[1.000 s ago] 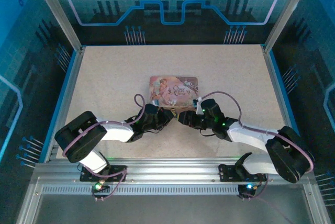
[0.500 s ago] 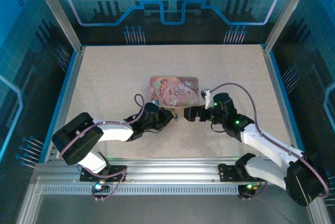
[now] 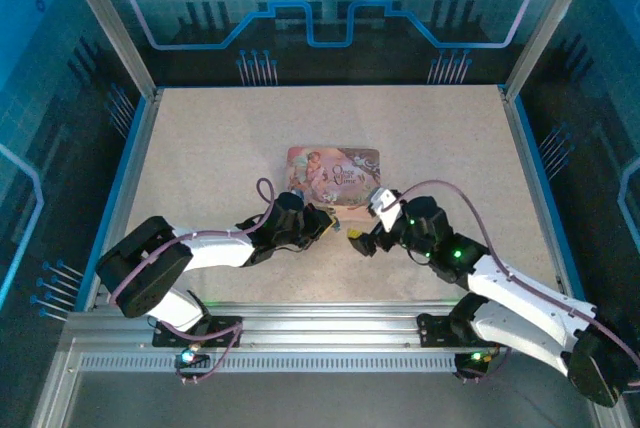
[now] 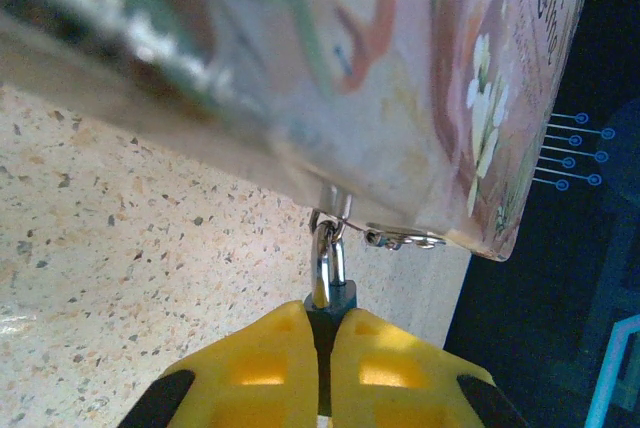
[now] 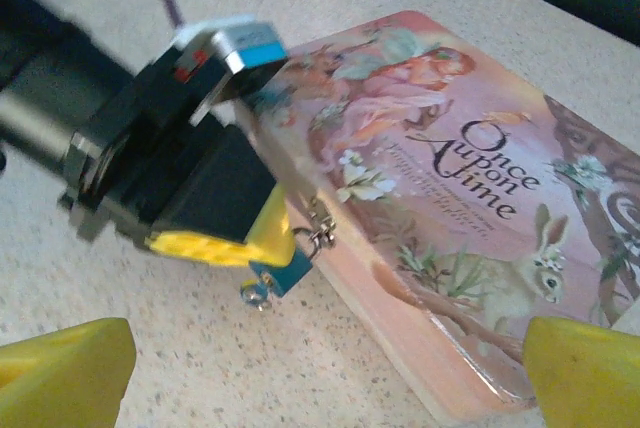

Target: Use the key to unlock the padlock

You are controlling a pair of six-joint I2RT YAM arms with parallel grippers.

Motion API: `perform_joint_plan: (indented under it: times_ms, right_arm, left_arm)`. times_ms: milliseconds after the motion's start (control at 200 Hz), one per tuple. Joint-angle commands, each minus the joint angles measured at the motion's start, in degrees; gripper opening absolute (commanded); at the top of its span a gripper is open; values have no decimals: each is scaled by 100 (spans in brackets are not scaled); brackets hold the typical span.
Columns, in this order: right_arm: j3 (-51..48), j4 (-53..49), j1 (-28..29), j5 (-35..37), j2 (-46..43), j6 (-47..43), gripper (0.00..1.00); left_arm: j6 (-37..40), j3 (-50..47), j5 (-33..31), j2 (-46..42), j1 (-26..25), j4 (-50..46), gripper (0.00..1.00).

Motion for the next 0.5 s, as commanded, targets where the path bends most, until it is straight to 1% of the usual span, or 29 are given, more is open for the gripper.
perform_joint_plan:
  times_ms: [0, 60, 155, 285, 365, 475, 490]
  right_arm:
    - [-154, 255, 453, 831, 82, -1494, 100]
    - [-221, 428, 688, 1153, 190, -1883, 100]
    - [-335, 769, 928, 1440, 345, -2358, 100]
    - [-472, 1208, 1067, 1515, 544, -2703, 99]
    - [-452, 1257, 1167, 1577, 782, -2867, 96]
    - [-344, 1257, 1244, 1560, 1154, -2841, 90]
    - [-328, 1408, 1249, 1550, 1210, -2829, 90]
  left_arm:
    - [-49, 222, 251, -205, 42, -9, 0]
    - [-85, 227, 266, -208, 56, -12, 0]
    - [-116, 253, 287, -209, 74, 0, 0]
    - [-167, 296, 311, -212, 72, -2, 0]
    - [-204, 306, 325, -208, 75, -1, 0]
    - [-276, 315, 346, -199, 68, 16, 0]
    - [-288, 314, 350, -198, 74, 24, 0]
